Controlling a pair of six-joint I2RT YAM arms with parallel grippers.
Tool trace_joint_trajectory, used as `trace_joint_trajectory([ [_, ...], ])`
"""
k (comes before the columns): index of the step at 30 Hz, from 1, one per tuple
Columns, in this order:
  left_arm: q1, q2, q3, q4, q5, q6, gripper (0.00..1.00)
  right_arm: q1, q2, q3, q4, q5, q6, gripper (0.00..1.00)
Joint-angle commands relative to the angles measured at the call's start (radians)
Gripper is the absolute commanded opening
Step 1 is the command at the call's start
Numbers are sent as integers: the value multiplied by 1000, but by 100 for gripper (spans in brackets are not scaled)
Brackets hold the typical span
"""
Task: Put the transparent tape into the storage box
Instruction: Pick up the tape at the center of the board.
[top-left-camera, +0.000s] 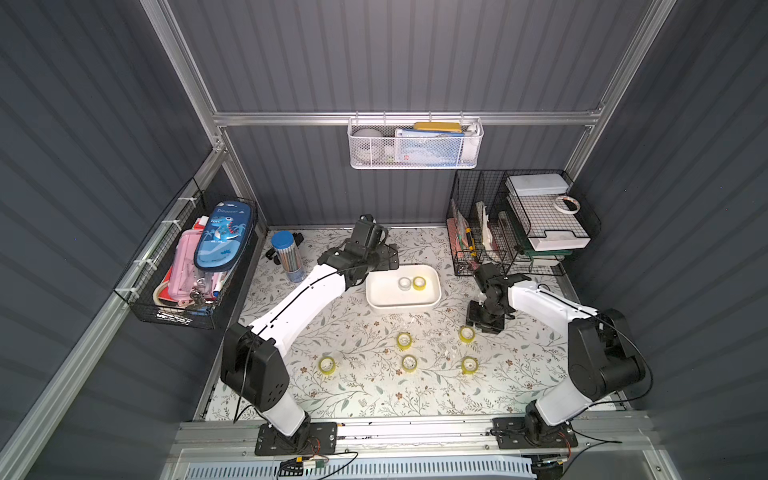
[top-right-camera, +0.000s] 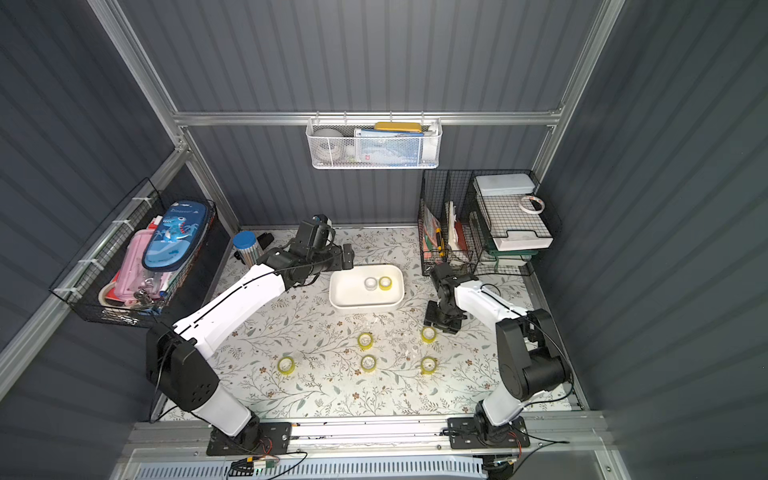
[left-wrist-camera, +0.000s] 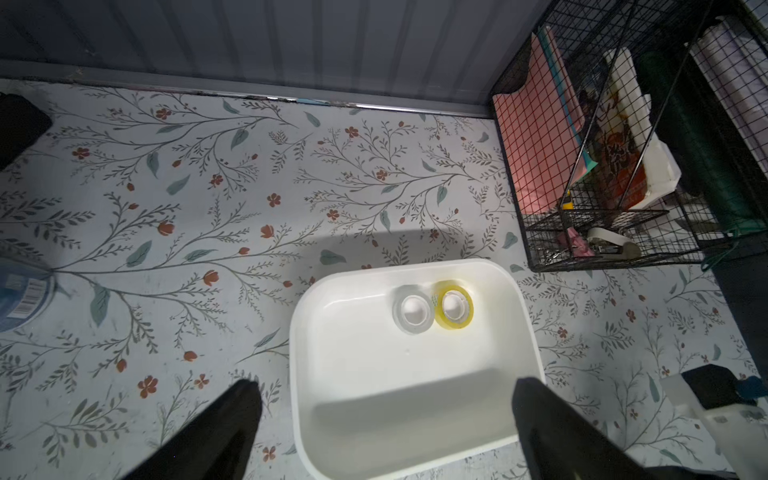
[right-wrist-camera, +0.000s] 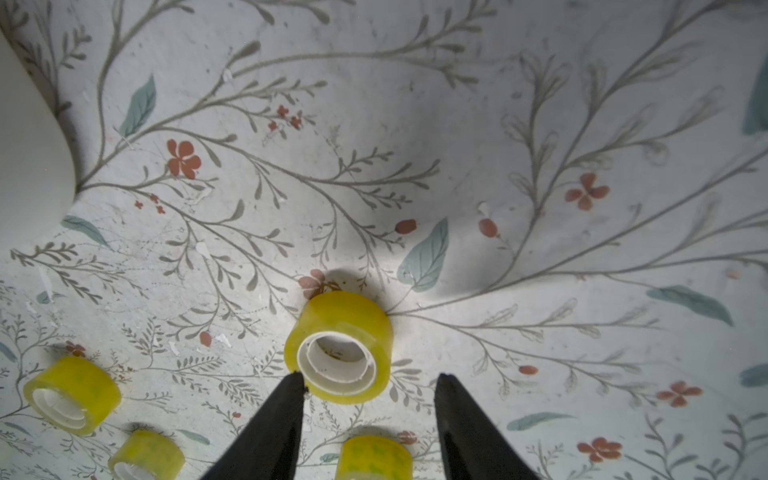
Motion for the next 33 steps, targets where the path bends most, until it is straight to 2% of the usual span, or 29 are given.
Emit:
trace_joint_trajectory([
  [1,-6,-11,-27,-66,-30,-2,99,-4,15,-32,43,-23,25,52],
  [11,-5,-13,-49,-59,-20,-12,99,-3,31,-92,85,-26,38,49],
  [16,-6,-15,-56,-57,-19,-13,99,-2,59,-103,119,-26,48,44],
  [23,-6,-34,-63,-76,-15,-34,99,1,80,-82,122,-26,46,25],
  [28,-6,-41,-106,-75,-24,-32,99,3,61,-28,70,6,28,2],
  [33,-4,-53,-108,-75,-32,-23,99,11,21,79,-10,61,-4,0],
])
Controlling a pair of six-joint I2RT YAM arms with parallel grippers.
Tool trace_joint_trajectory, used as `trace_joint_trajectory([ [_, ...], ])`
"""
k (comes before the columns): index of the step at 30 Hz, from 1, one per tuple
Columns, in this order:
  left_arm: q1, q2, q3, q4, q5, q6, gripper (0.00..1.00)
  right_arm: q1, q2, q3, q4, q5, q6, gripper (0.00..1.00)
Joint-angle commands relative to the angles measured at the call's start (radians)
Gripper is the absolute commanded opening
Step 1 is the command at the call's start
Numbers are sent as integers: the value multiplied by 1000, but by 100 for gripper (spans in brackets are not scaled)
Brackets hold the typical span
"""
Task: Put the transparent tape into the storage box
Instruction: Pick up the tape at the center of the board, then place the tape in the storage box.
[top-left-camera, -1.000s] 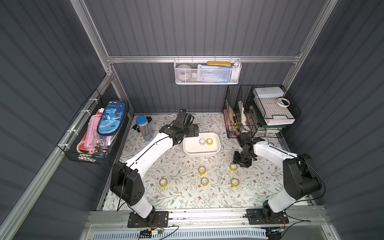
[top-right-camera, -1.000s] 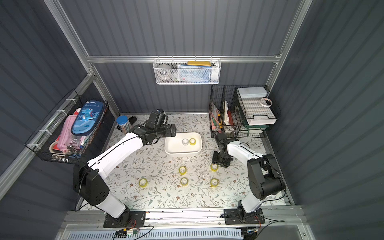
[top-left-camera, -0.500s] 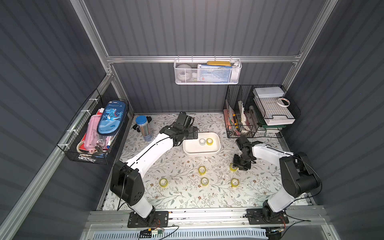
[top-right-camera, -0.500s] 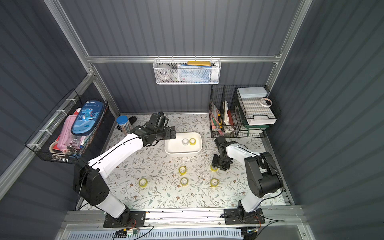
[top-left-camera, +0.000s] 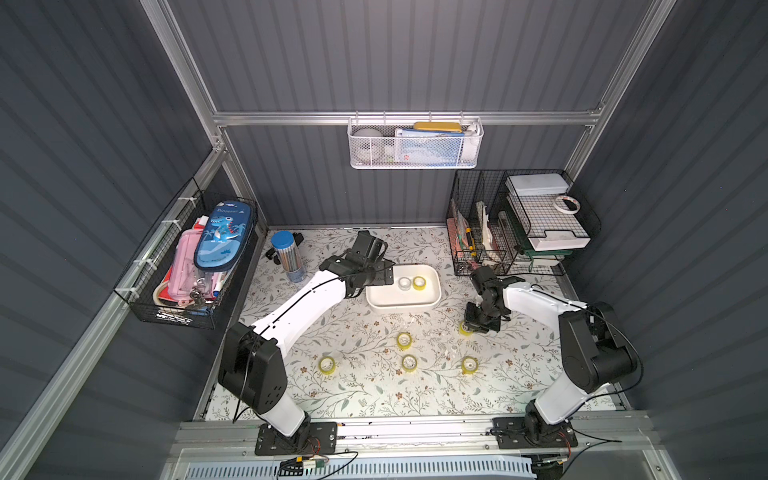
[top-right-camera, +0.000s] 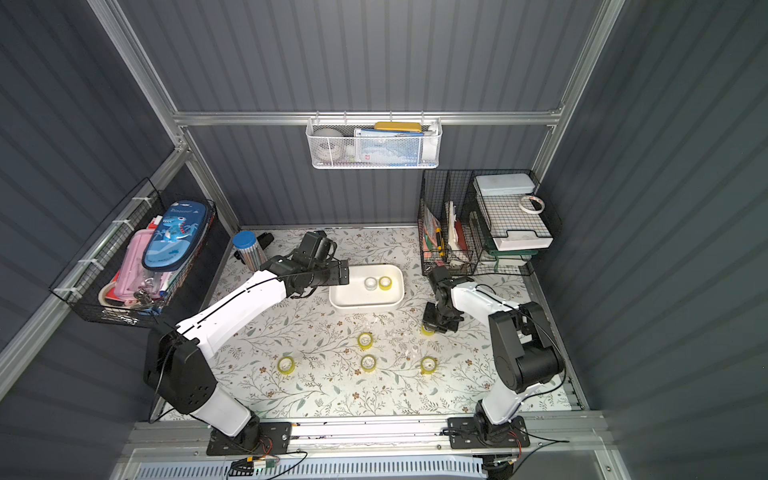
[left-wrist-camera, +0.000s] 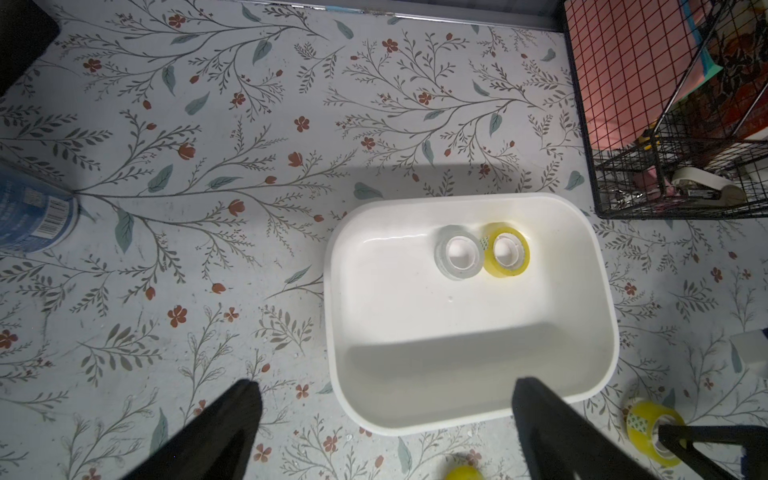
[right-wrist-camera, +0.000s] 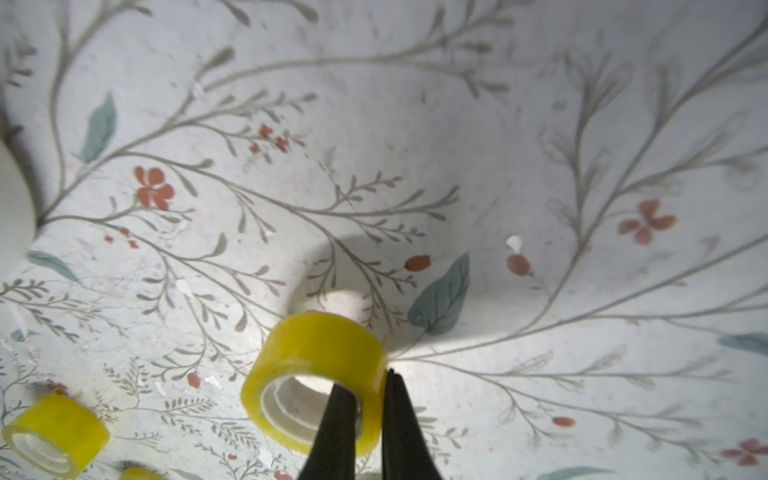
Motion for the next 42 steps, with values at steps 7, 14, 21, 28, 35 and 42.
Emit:
trace_joint_trajectory([
  [7,-2,-48,-23,-37,-15,-12,100,43,-41,296,-170,135,-81,0],
  [14,33,-48,-69,-64,28,-79,100,131,75,594,-239,168,-151,0],
  [21,78,-125,-132,-83,7,-117,99,235,268,810,-246,101,-195,0],
  [28,90,-184,-167,-90,-11,-129,100,328,460,958,-180,40,-232,0],
  [35,91,-184,-149,-122,-6,-114,99,362,609,1039,-108,23,-248,0],
  [42,93,-172,-135,-132,5,-103,99,385,675,1044,-26,69,-262,0],
])
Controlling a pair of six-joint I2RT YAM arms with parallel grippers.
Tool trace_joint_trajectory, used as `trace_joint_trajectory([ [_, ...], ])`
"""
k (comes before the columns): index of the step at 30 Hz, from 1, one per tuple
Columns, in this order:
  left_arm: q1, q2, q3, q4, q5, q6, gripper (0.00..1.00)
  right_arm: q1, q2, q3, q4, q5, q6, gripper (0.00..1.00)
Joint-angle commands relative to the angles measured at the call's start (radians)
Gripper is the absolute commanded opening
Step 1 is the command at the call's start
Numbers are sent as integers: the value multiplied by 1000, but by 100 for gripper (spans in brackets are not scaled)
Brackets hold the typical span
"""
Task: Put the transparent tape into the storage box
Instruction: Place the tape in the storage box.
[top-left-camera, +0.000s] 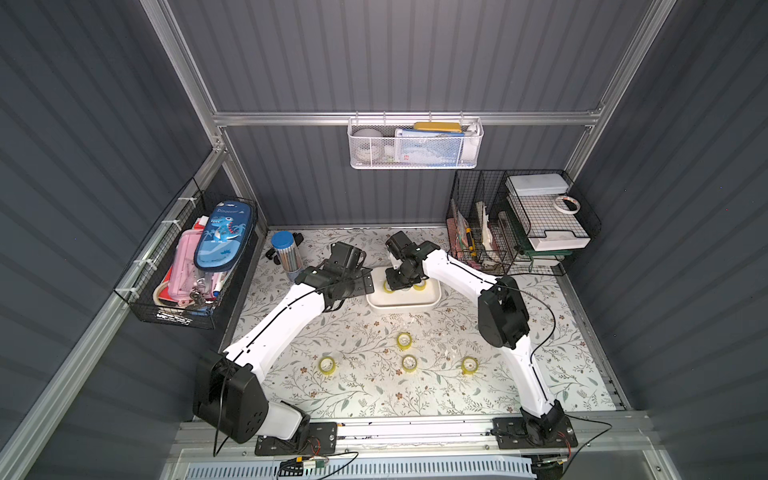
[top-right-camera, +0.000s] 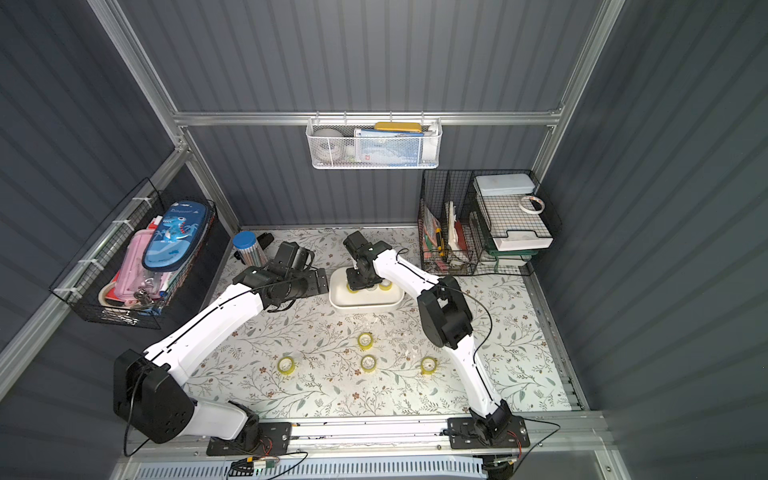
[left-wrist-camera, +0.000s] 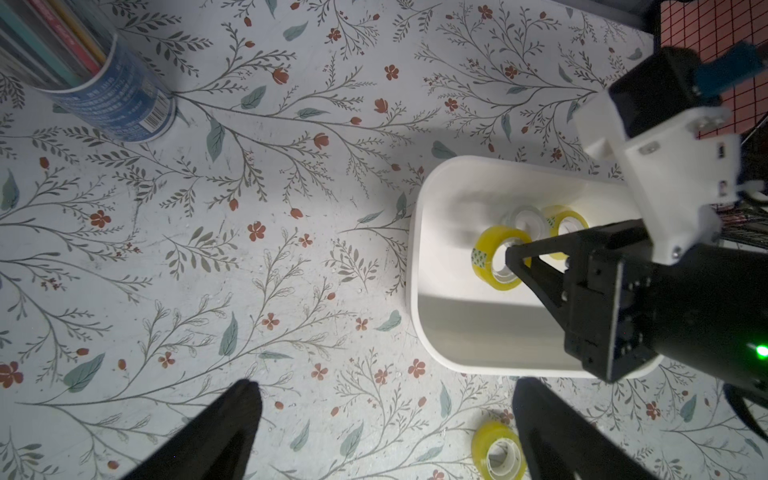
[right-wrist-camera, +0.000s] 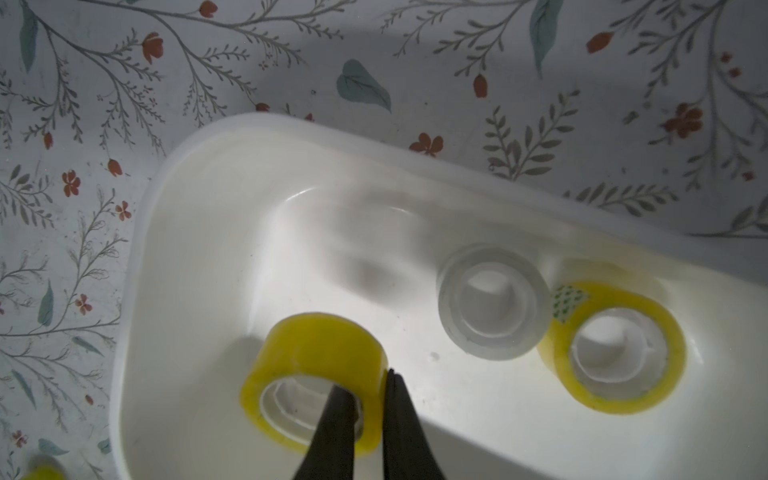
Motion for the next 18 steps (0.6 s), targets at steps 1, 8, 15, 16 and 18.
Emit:
trace_joint_trajectory([
  [1,7,4,13,-29,7,10,99,18,18,28,56,43,-23,0],
  [8,17,15,17,-24,22,24,99,35,49,40,83,121,-41,0],
  [15,27,19,17,-21,32,26,99,37,79,48,70,189,-53,0],
  [16,28,18,16,-20,32,26,99,37,83,48,69,200,-54,0],
  [18,28,19,17,-16,35,27,99,37,89,48,71,219,-54,0],
])
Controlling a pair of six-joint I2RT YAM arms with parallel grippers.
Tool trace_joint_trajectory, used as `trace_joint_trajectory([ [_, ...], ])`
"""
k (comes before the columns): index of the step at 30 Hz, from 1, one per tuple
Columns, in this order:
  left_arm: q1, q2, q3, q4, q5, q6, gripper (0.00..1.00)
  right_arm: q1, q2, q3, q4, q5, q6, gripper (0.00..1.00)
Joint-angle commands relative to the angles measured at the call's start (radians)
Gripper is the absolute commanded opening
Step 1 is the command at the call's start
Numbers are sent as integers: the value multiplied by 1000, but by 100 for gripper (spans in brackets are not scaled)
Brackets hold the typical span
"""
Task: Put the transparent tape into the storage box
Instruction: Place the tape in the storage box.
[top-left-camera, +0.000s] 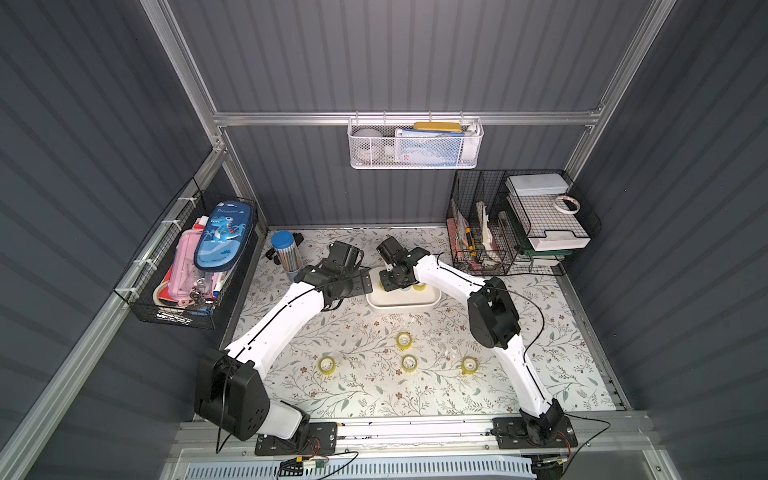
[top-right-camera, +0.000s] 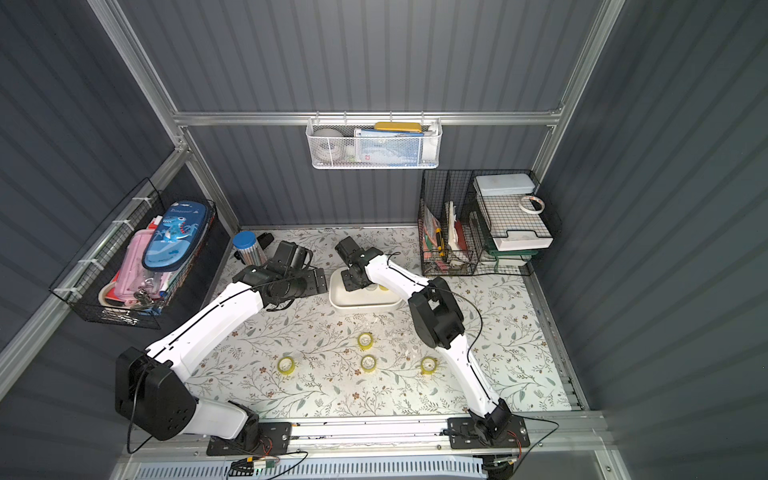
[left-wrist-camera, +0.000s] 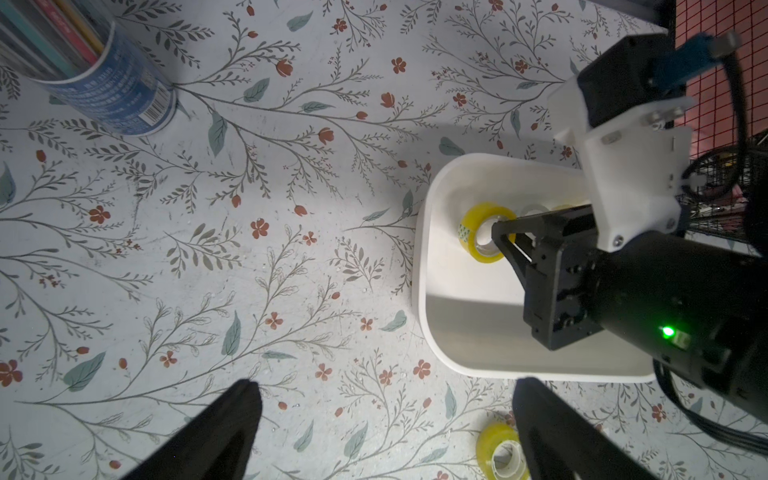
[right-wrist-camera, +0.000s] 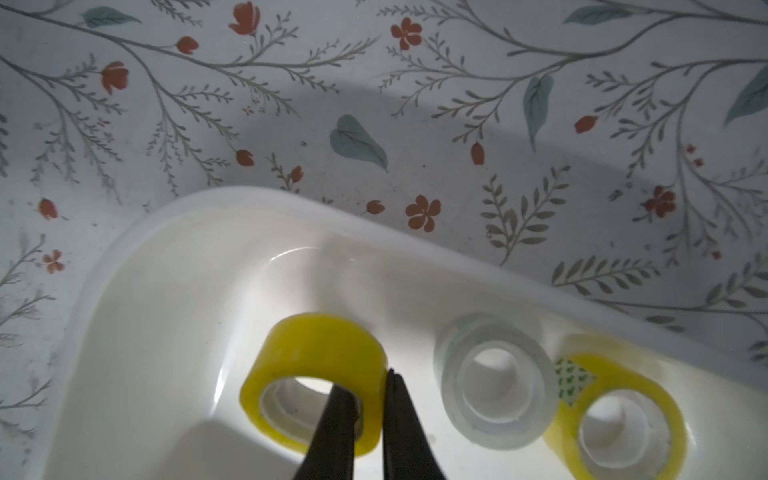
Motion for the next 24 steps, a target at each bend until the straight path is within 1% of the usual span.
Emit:
trace_joint_trajectory([
  [1,7,9,17,-16,15,18,99,0,25,16,-7,57,-13,0],
  [7,7,17,23,-13,19,18,99,3,37,22,-13,77,-16,0],
  [9,7,19,23,-12,20,18,99,4,35,23,-11,86,-21,1],
  [14,7,30,31,-9,25,19,99,4,34,24,-9,97,-28,14],
  [16,7,32,33,-7,26,19,99,3,32,24,-9,97,-29,20],
  [18,7,32,32,-7,26,18,99,5,29,24,-6,99,-30,21],
  [21,7,31,31,-8,26,19,99,4,26,24,-2,97,-34,28],
  [24,7,29,30,-8,25,20,99,4,19,26,5,91,-34,28],
])
